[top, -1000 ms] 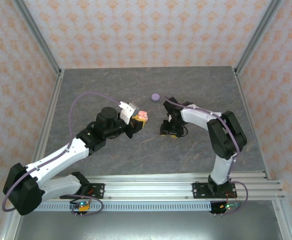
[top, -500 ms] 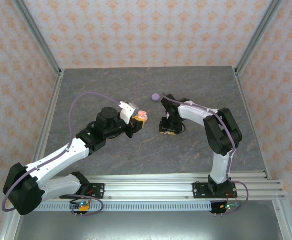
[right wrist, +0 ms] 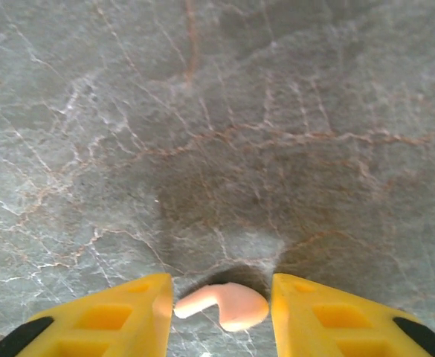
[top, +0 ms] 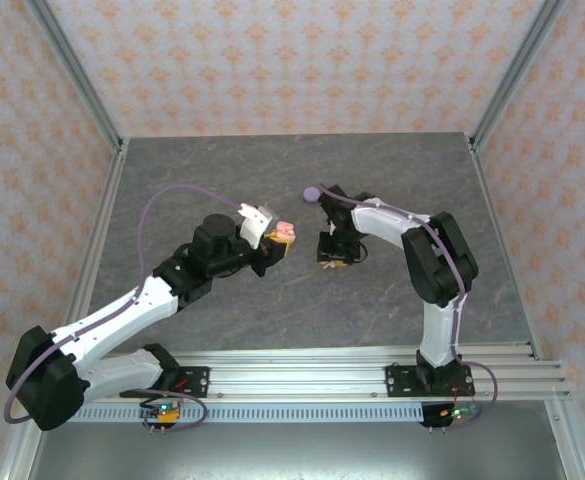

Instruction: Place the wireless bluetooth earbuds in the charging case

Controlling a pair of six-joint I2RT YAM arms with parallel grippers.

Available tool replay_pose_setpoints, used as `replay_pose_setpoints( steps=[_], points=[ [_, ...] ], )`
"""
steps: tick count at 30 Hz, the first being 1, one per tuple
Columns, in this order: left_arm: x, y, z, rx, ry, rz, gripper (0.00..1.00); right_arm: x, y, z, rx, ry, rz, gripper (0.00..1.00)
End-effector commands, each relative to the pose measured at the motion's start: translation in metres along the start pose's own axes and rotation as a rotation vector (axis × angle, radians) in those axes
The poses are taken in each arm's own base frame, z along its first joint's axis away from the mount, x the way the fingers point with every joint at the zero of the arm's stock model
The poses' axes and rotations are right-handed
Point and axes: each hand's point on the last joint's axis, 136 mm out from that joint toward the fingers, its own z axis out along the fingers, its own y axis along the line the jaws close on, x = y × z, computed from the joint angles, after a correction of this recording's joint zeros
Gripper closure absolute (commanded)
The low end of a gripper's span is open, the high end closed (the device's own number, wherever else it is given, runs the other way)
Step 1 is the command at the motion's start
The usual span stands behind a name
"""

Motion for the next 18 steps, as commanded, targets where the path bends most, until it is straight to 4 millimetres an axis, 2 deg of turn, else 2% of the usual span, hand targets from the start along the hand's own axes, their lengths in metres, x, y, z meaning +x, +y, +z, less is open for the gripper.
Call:
replay_pose_setpoints(
  steps=[1,9,14,18],
  points=[
    [-0.003,0.002,-0.002,-0.020,-0.009,0.018,0.92,-0.008,0.016,0.004,-0.035,-0.014,-0.051,0.62],
    [-0.002,0.003,-0.002,-0.022,-0.007,0.017,0.92,-0.014,0.027,-0.005,-0.055,-0.048,-0.084,0.63],
    [-0.002,0.002,-0.004,-0.024,-0.011,0.019,0.92,-0.015,0.016,-0.022,-0.004,-0.110,-0.029,0.59],
    [-0.004,0.004,-0.007,-0.036,-0.020,0.026,0.92,-0.008,0.012,-0.031,-0.010,-0.133,0.030,0.56]
  ],
)
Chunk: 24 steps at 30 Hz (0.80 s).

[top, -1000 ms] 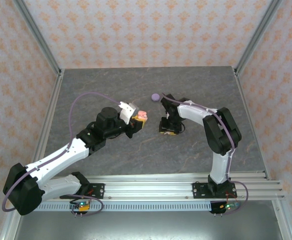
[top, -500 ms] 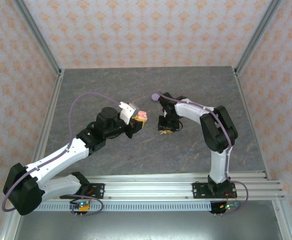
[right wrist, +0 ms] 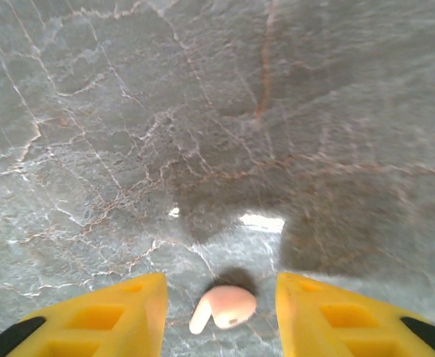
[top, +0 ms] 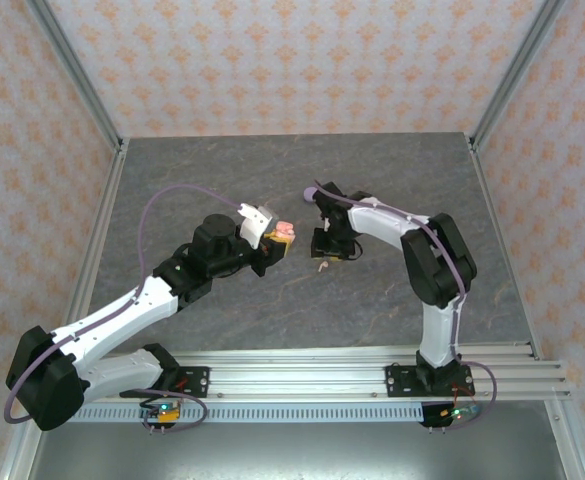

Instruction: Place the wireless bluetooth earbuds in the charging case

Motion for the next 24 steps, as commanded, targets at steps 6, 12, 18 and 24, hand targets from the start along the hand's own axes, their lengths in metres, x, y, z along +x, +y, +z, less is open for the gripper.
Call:
replay_pose_setpoints(
  steps=[6,12,18,24],
  points=[
    [-0.004,0.004,-0.010,-0.043,-0.026,0.033,0.92,0.013,0.004,-0.021,-0.020,-0.048,0.080,0.53],
    [-0.005,0.005,-0.010,-0.043,-0.033,0.034,0.92,0.017,0.001,-0.008,0.026,-0.050,0.151,0.54],
    [-0.003,0.005,-0.010,-0.043,-0.030,0.035,0.92,0.015,0.003,0.005,0.032,-0.039,0.185,0.57],
    [-0.002,0.005,-0.010,-0.044,-0.028,0.038,0.92,0.013,-0.004,0.011,0.071,-0.038,0.210,0.57]
  ],
)
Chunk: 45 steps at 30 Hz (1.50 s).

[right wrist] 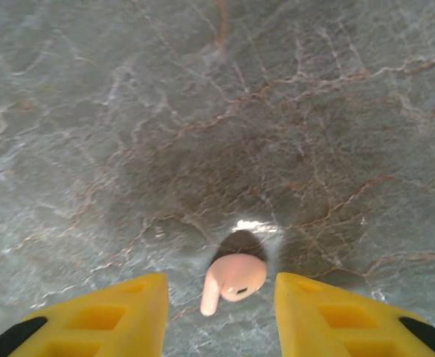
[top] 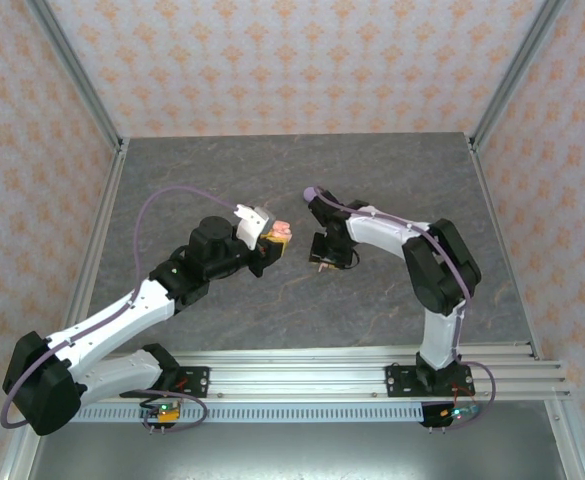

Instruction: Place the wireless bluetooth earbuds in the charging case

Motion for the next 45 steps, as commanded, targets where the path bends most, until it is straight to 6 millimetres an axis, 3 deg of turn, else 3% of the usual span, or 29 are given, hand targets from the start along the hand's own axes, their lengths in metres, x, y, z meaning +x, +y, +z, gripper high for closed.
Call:
replay_pose_setpoints(
  steps=[1,25,28,36,45],
  points=[
    [-0.002,0.003,-0.004,-0.024,-0.015,0.031,0.92,-0.005,-0.005,0.002,0.039,-0.026,0.029,0.57],
    [-0.003,0.002,-0.004,-0.020,-0.014,0.034,0.92,-0.016,0.000,0.011,0.067,-0.030,0.000,0.77],
    [-0.003,0.002,-0.004,-0.020,-0.016,0.035,0.92,-0.018,-0.001,0.007,0.084,-0.034,-0.020,0.76],
    [-0.003,0.002,-0.004,-0.020,-0.015,0.033,0.92,-0.024,-0.010,-0.006,0.153,-0.054,-0.095,0.61],
    [-0.004,0.003,-0.004,-0.023,-0.017,0.033,0.93,-0.022,-0.006,-0.002,0.152,-0.018,-0.124,0.60]
  ],
)
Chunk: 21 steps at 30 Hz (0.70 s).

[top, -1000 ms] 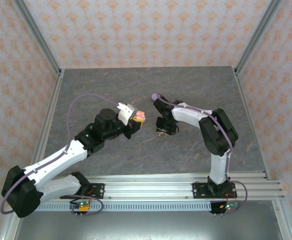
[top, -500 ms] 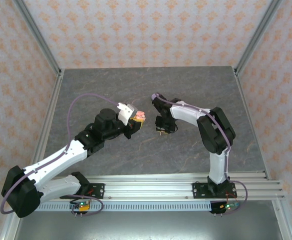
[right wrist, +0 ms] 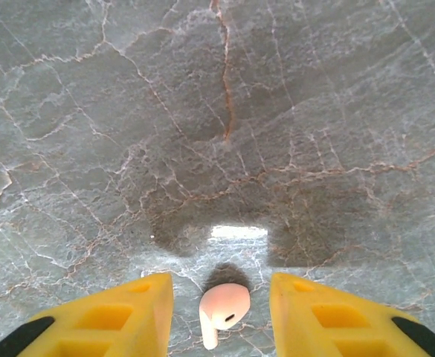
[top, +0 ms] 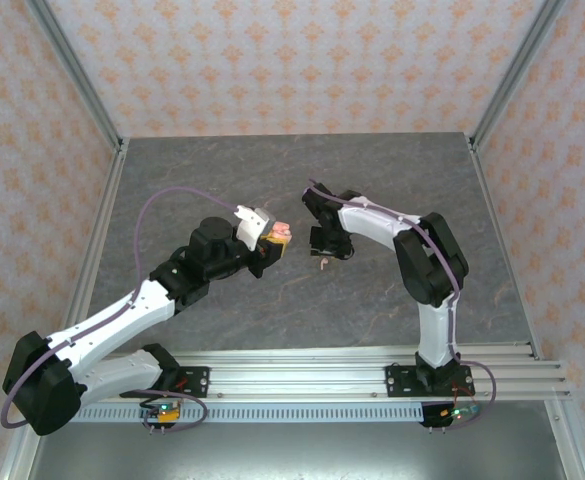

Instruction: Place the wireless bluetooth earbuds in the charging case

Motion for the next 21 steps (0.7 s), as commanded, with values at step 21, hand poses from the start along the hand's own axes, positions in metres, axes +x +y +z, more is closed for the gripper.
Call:
replay_pose_setpoints(
  steps=[21],
  points=[
    [-0.006,0.002,-0.003,-0.022,-0.017,0.028,0.92,0.013,-0.002,0.014,0.028,0.080,-0.035,0.67]
  ],
)
